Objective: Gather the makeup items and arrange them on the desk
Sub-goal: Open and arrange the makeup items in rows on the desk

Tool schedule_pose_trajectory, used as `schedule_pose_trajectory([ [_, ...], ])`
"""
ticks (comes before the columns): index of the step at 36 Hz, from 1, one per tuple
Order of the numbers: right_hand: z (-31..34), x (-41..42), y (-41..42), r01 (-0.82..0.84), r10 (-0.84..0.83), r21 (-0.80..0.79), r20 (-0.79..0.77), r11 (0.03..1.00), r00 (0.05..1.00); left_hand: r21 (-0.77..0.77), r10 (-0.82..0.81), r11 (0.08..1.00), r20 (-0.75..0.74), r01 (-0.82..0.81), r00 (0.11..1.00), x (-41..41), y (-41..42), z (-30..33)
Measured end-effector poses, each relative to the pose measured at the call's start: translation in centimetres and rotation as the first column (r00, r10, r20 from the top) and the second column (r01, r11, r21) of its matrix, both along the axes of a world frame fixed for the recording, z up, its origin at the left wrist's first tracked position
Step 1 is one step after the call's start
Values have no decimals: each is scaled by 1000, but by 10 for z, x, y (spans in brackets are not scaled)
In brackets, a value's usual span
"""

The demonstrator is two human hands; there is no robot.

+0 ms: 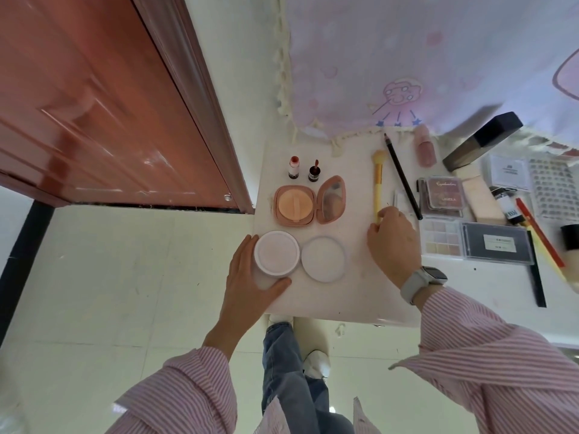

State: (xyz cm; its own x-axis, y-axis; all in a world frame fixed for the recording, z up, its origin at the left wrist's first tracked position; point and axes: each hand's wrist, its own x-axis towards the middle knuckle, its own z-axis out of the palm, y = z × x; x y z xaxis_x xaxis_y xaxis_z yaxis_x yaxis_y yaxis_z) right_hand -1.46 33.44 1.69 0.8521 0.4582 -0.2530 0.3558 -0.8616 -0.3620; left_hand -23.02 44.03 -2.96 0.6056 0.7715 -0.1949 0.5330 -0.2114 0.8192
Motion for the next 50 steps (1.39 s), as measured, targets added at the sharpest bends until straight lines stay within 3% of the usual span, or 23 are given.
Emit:
schedule_pose_trajectory([
  [10, 3, 7, -3, 63, -61, 22, -93, 998, 994, 0, -24, 1000, 21, 24, 999, -2, 1, -1],
  [14, 12, 21, 6, -60, 62, 67, -21, 996, 998, 22, -42, 999, -4, 42, 999, -2, 3, -3],
  [17, 15, 36, 18, -213, 213, 14, 19, 977, 977, 26, -61, 998, -18, 62, 998, -3, 5, -4],
  [22, 14, 60, 45, -429, 438, -110, 72, 897, 896, 36, -74, 997, -32, 75, 997, -4, 7, -4],
  [28, 7, 76, 82, -556, 592, -217, 180, 803, 785, 48, -73, 996, -40, 74, 997, -3, 8, -8],
  [35, -1, 75, 84, -548, 568, -154, 259, 822, 781, 69, -67, 995, -32, 69, 997, -4, 7, -10],
  [39, 5, 85, 66, -381, 376, -63, 372, 922, 849, 67, -68, 995, -30, 70, 997, -3, 7, -10],
  [42, 4, 101, 55, -257, 322, -197, 474, 946, 819, 69, -63, 996, -18, 64, 998, -4, 7, -10],
  [45, -1, 109, 52, -215, 334, -298, 444, 930, 832, 69, -60, 996, -20, 61, 998, -4, 6, -10],
  [50, -5, 104, 55, -218, 341, -328, 386, 919, 857, 85, -77, 993, -43, 80, 996, -5, 6, -6],
])
